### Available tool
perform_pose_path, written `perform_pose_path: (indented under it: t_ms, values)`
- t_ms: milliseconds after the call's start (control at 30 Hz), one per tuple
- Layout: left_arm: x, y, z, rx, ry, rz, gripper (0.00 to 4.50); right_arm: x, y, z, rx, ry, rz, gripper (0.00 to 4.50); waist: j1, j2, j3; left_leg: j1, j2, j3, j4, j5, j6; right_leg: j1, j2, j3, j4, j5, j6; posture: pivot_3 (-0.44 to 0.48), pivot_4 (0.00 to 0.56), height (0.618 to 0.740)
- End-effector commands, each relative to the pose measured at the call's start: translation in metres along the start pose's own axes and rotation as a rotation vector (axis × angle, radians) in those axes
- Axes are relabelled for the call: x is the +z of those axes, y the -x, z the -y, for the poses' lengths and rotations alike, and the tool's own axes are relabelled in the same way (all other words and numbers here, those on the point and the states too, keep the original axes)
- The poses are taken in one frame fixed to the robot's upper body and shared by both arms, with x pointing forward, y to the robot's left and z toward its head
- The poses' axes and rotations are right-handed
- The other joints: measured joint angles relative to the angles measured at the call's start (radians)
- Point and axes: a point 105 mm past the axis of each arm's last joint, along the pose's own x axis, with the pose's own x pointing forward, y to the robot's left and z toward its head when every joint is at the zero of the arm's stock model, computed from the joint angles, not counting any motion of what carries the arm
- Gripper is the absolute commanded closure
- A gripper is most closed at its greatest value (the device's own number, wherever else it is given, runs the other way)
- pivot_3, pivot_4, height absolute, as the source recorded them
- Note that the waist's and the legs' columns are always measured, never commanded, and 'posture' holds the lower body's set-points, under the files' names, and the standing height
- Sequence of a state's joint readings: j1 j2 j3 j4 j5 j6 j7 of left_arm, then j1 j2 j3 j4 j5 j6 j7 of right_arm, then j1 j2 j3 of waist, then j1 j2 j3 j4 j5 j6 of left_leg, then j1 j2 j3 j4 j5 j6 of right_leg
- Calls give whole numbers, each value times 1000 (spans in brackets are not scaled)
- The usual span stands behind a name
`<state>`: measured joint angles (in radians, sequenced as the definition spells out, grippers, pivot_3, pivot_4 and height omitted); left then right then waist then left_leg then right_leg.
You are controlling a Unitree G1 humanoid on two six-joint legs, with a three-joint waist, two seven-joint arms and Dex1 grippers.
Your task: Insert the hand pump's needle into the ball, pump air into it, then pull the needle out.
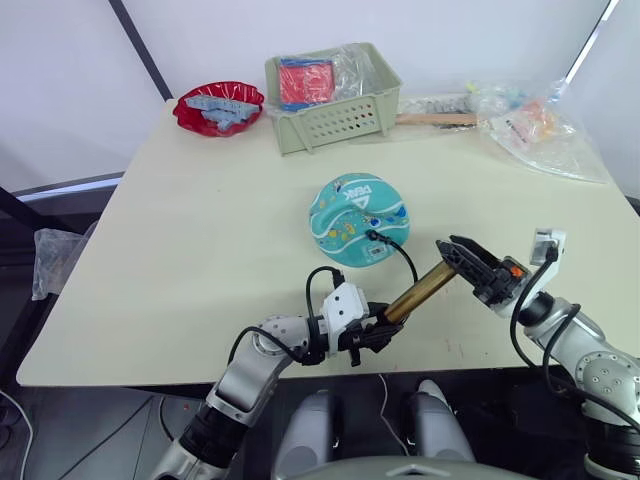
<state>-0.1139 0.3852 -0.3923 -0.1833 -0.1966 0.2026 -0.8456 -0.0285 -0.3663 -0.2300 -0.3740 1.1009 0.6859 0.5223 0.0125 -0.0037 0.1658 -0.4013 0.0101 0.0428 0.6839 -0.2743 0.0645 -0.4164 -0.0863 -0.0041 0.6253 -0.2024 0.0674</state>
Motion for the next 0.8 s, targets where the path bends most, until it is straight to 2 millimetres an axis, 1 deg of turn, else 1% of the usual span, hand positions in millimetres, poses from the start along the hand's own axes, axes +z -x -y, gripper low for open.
perform_pose_path:
  t_ms: [33, 100, 133, 267, 400, 700, 800]
  values:
    - [8, 0, -1, 7, -27, 33, 3311, 8, -5, -9, 41, 22, 26, 0, 0, 0, 0, 0, 0, 0, 0, 0, 0, 0, 0, 0, 0, 0, 0, 0, 150, 738]
    - [8, 0, -1, 8, -29, 33, 3311, 7, -5, -10, 42, 13, 26, 0, 0, 0, 0, 0, 0, 0, 0, 0, 0, 0, 1, 1, 0, 0, 0, 0, 150, 738]
    - [8, 0, -1, 9, -29, 35, 3311, 7, -6, -10, 42, 8, 25, 0, 0, 0, 0, 0, 0, -1, 0, 0, 0, 0, 4, 5, 0, 0, 0, 0, 150, 738]
    - [8, 0, -1, 10, -29, 36, 3311, 5, -7, -11, 41, -19, 33, 0, -1, 0, 0, -1, 0, -7, 0, 0, 0, 0, 24, 29, 0, -2, -2, 0, 150, 738]
    - [9, -2, -2, 14, -30, 41, 3311, 5, -8, -11, 38, -33, 32, 0, -2, 0, 0, -3, -1, -10, 0, 0, 0, 0, 37, 46, 0, -3, -3, 0, 150, 738]
    - [6, -1, -2, 17, -23, 29, 3311, 9, -9, -11, 30, -37, 51, 0, -4, 0, 0, -3, -1, -9, 0, 0, 0, 0, 37, 47, 0, -4, -3, 0, 150, 738]
    - [4, -1, -1, 18, -21, 22, 3311, 10, -8, -10, 27, -31, 54, 820, -4, 0, 0, -3, -1, -9, 0, 0, 0, 0, 37, 47, 0, -3, -3, 0, 150, 738]
